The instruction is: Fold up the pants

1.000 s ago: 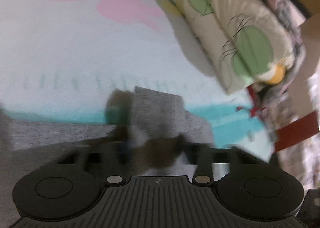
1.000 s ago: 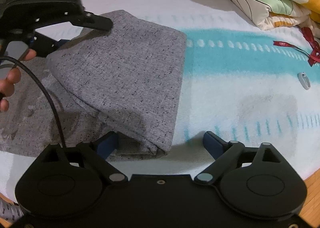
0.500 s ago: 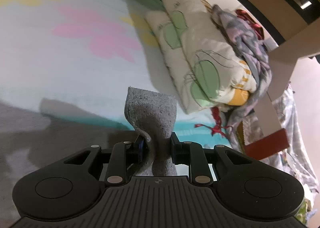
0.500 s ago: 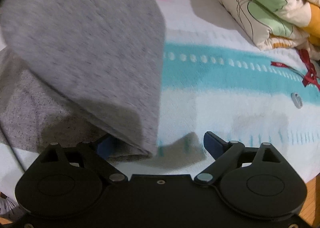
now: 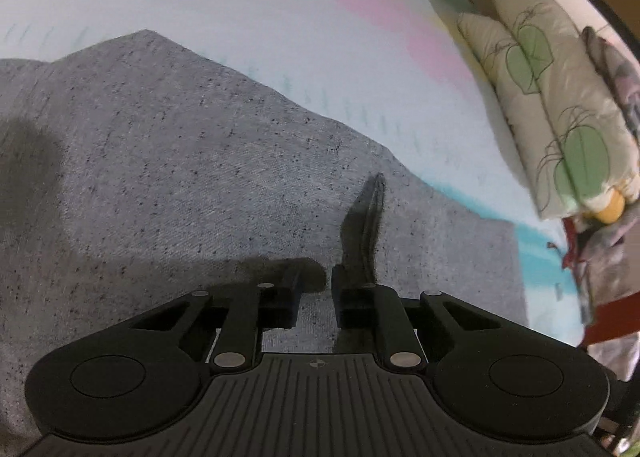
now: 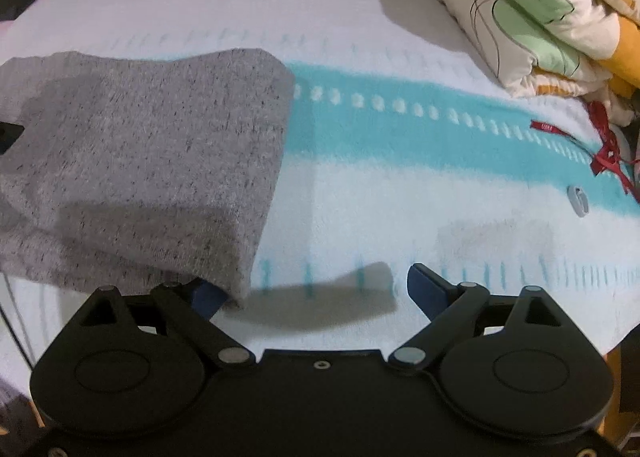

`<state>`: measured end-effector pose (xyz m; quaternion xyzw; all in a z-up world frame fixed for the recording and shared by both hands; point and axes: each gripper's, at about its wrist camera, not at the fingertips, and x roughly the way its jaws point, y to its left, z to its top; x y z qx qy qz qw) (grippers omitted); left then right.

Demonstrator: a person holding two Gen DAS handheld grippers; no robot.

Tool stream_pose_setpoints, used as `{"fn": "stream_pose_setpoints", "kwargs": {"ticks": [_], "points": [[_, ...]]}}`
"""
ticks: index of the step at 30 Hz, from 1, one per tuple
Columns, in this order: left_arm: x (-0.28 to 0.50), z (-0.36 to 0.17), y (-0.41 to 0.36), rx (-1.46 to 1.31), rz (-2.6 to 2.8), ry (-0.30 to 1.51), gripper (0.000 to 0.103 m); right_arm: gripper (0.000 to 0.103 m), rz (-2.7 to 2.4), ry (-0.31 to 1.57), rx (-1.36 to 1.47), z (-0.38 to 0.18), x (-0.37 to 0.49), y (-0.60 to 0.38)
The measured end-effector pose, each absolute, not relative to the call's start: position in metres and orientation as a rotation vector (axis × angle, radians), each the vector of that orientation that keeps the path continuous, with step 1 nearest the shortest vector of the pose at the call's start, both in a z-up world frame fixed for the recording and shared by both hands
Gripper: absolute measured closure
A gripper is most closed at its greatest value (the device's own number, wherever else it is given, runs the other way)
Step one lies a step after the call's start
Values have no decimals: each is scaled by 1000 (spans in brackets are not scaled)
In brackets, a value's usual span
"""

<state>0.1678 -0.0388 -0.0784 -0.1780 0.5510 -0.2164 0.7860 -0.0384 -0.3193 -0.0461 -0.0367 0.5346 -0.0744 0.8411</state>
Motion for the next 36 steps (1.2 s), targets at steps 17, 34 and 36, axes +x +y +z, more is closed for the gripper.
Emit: {"fn": "stream_pose_setpoints", "kwargs": {"ticks": [17,34,36], "points": [[154,-55,-43,-439,-657,1099,63,13,-191,1017,77,13,-40,-350],[163,-94,-68,-585,-665,1163,48,13,-137,1038,54,-3,-24,-326],[166,-95,-74,-593,-668,1162,46,13,-131,1028,73,0,-23,-326]]}}
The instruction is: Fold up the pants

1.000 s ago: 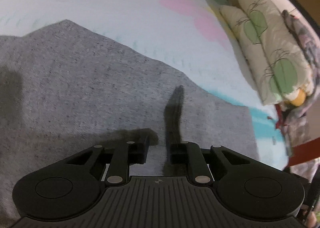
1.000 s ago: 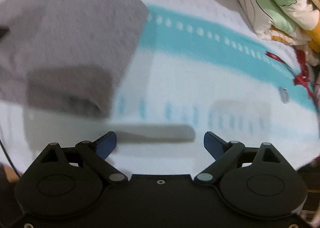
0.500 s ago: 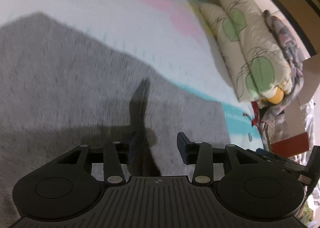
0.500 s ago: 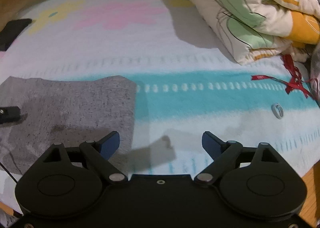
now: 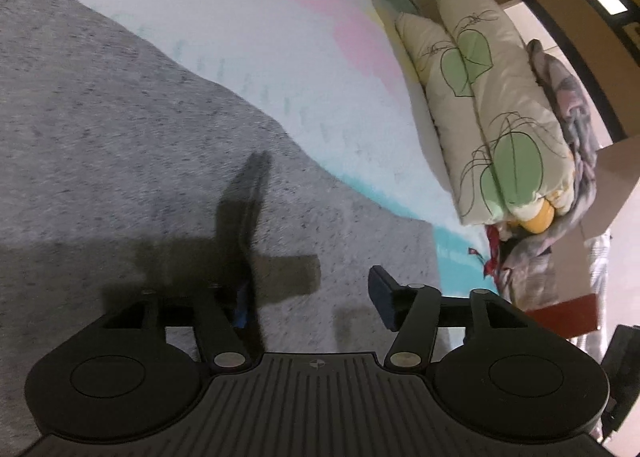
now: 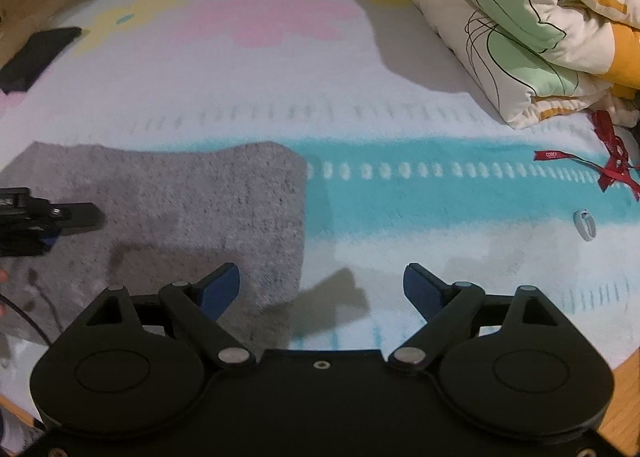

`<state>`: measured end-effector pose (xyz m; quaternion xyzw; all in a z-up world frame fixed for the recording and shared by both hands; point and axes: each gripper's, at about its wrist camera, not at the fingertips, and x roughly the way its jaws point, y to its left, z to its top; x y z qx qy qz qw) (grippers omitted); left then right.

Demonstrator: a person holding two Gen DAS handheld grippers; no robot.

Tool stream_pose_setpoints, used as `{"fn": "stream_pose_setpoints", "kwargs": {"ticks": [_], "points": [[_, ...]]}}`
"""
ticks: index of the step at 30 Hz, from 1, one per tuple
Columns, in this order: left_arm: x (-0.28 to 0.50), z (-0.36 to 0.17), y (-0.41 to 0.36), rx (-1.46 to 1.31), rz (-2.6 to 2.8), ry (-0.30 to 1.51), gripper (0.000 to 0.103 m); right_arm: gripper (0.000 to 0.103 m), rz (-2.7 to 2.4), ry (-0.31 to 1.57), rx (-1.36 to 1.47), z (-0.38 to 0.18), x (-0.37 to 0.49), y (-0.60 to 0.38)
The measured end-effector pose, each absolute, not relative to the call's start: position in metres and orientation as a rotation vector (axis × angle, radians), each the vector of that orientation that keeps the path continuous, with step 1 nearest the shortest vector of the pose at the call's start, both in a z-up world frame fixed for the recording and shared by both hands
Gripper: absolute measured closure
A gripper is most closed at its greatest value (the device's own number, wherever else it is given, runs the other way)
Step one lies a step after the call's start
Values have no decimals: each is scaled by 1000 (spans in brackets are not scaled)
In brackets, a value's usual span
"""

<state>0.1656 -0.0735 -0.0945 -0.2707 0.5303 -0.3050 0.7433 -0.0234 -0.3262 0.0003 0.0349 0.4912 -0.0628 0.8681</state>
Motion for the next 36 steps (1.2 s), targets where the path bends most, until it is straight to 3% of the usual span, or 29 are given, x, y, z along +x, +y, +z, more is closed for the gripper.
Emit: {"fn": "stream_pose_setpoints", "kwargs": {"ticks": [2,4,5,6,8,16,26,28,30,33,36], "points": [[167,-95,-80,-608,-675,1163,46,13,-129,1016,90,3,-23,-327],[166,-95,-85,-605,-655,1168,53,13,-131,1008,100,5,-23,-327],[164,-94,-85,-594,-635,1170,85,13,-133,1007,107,6,-23,-328],[164,-92,-87,-560,-618,1183,92,13,-134,1006,114,6,-22,-329],[158,-84,-86,-499,-599,1173,94,13,-145,1005,129,8,-21,-331],[142,-23,-21,-542,-649,1073,95,13,-193,973,189,14,-18,-343],[168,-79,16,-495,-477,1197,94,14,-147,1007,112,2,10,-300],[170,-82,14,-480,-483,1191,93,22,-134,1013,73,-2,17,-284],[170,-82,15,-489,-480,1192,91,40,-110,1023,40,-7,24,-269],[172,-78,16,-465,-490,1190,89,58,-82,1069,22,-24,35,-254],[169,-65,22,-405,-459,1144,83,56,-91,1120,-16,-48,42,-250]]}}
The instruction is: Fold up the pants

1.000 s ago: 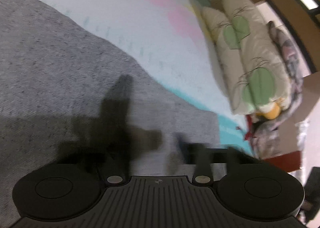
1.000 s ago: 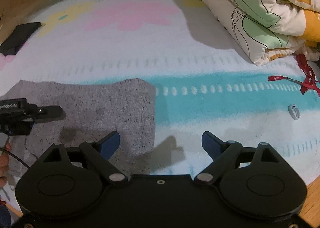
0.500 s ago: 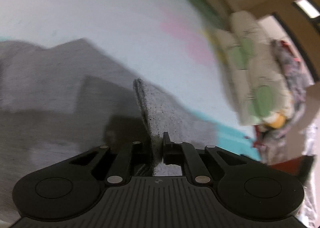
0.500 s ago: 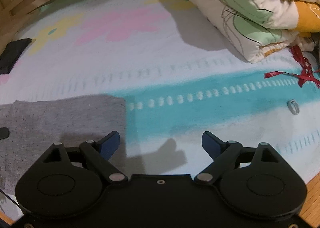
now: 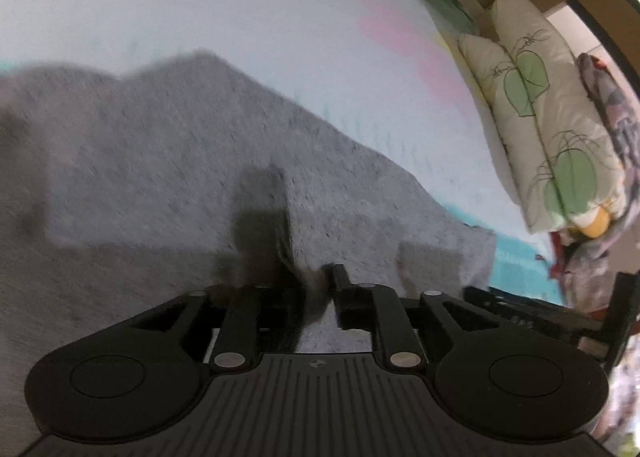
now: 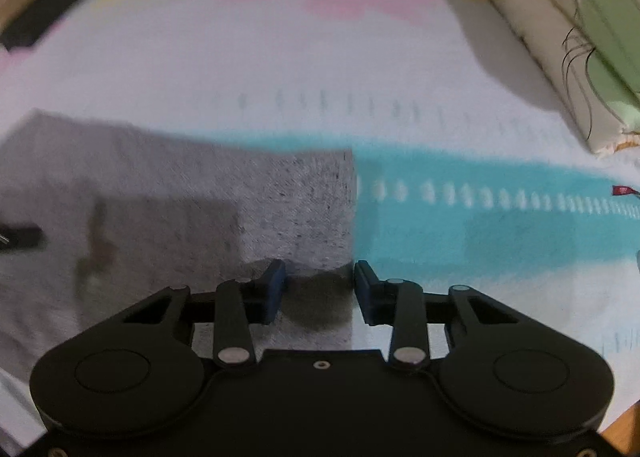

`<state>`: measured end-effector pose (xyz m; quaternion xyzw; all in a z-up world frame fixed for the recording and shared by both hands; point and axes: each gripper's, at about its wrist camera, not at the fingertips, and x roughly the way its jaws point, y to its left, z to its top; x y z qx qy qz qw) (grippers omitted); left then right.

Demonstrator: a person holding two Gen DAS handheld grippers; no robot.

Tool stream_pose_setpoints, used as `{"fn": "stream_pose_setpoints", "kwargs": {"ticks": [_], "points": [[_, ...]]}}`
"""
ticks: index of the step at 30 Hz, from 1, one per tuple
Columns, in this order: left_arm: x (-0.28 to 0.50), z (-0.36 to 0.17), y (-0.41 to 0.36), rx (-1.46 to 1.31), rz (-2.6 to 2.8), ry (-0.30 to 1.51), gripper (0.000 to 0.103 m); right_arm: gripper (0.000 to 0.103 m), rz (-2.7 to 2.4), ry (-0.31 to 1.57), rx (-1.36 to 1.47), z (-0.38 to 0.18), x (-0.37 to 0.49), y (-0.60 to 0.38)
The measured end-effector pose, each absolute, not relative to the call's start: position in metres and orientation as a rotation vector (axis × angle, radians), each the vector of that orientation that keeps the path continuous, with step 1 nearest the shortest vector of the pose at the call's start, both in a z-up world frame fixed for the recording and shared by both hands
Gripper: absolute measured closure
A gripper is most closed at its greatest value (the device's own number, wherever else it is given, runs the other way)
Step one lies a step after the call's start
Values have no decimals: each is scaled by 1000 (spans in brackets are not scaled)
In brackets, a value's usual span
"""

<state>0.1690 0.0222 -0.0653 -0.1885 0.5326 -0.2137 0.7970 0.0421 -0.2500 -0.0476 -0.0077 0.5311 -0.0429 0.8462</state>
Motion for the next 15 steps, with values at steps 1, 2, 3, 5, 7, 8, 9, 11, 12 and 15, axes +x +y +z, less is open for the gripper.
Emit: {"fn": "stream_pose_setpoints", "kwargs": {"ticks": [1,2,3,5,7,8,9,11,12,15], "points": [[166,-58,24,-371,-438,1101,82,54,-95,1107,3,-49,41,-253],[163,-51,26,-331,-415,1051,81,53,-99,1111,23,-48,41,-256],[160,-44,25,-294,-399,1006,77,53,-95,1120,46,-47,42,-260],[156,-34,23,-241,-396,926,76,52,-96,1128,100,-49,41,-268],[157,-31,15,-241,-429,913,76,52,-102,1131,130,-50,41,-272],[159,-32,9,-246,-462,916,75,52,-103,1132,124,-50,41,-272],[162,-35,3,-239,-479,928,74,51,-106,1132,115,-50,41,-271],[169,-47,-10,-191,-468,969,74,50,-116,1128,101,-51,40,-268],[170,-53,-14,-164,-448,977,74,49,-122,1126,94,-51,39,-267],[173,-63,-26,-93,-430,937,74,49,-132,1128,93,-51,38,-264]]}}
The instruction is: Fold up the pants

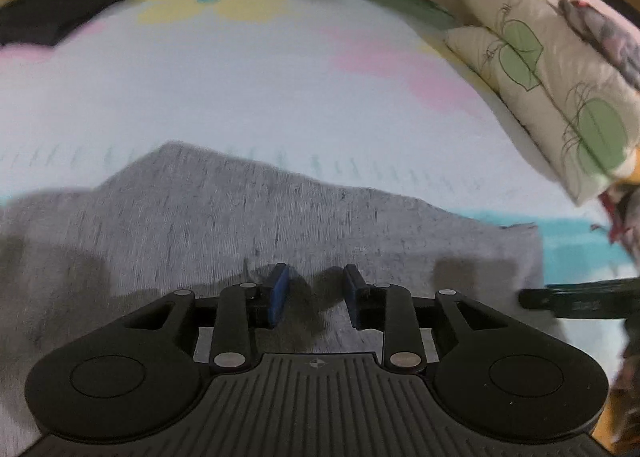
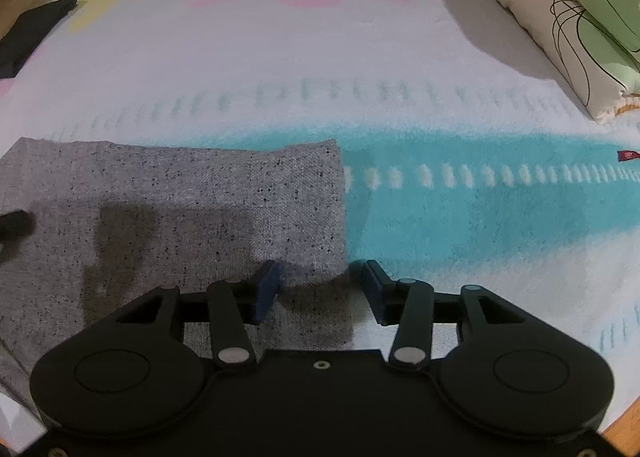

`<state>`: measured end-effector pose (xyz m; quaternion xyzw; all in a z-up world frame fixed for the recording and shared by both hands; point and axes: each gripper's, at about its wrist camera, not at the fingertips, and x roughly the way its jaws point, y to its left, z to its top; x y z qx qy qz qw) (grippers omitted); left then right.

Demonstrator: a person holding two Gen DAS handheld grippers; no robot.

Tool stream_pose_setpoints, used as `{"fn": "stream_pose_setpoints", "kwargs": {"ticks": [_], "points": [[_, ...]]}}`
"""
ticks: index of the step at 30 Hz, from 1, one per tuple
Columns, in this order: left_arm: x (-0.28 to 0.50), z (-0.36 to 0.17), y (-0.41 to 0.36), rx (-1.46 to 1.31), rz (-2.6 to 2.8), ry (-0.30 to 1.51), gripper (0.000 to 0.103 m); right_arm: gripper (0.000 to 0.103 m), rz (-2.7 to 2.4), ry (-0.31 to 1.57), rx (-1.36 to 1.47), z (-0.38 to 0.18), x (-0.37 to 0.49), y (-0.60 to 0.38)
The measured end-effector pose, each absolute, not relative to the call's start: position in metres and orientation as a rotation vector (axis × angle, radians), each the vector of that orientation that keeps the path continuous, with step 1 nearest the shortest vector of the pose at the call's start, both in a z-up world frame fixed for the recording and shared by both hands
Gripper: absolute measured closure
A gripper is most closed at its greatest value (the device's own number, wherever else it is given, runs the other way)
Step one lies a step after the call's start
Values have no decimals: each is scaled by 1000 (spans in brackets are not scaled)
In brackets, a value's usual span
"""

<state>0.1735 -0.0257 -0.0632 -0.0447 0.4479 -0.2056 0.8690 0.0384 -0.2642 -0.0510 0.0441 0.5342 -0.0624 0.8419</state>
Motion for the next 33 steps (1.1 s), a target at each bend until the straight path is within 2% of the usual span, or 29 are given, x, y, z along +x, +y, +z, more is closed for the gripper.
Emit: {"fn": "stream_pose_setpoints", "kwargs": {"ticks": [3,8,10,12,16,18,21,26,29,33], "points": [[180,-61,-37,-38,-406,921,74,48,-139,1133,110,-51,40,-264],[169,-37,-25,-154,-390,955,74,44,-150,1138,105,-51,50,-264],[146,-23,-22,-148,-465,920,74,40,-159,1137,105,-52,49,-265],[119,-18,-23,-87,-524,911,74,32,-171,1133,106,-54,49,-267],[94,-48,-29,-2,-534,1039,74,25,-185,1126,122,-58,47,-273],[85,-55,-26,3,-538,987,74,22,-186,1122,121,-58,47,-275],[84,-54,-28,11,-539,981,74,7,-216,1116,104,-58,43,-275],[95,-56,-24,-67,-516,1001,74,8,-201,1076,123,-45,32,-274],[99,-56,-24,-71,-504,1002,74,6,-162,1002,145,-25,17,-266],[92,-57,-28,-60,-507,971,74,3,-22,1008,176,-15,7,-240]]}}
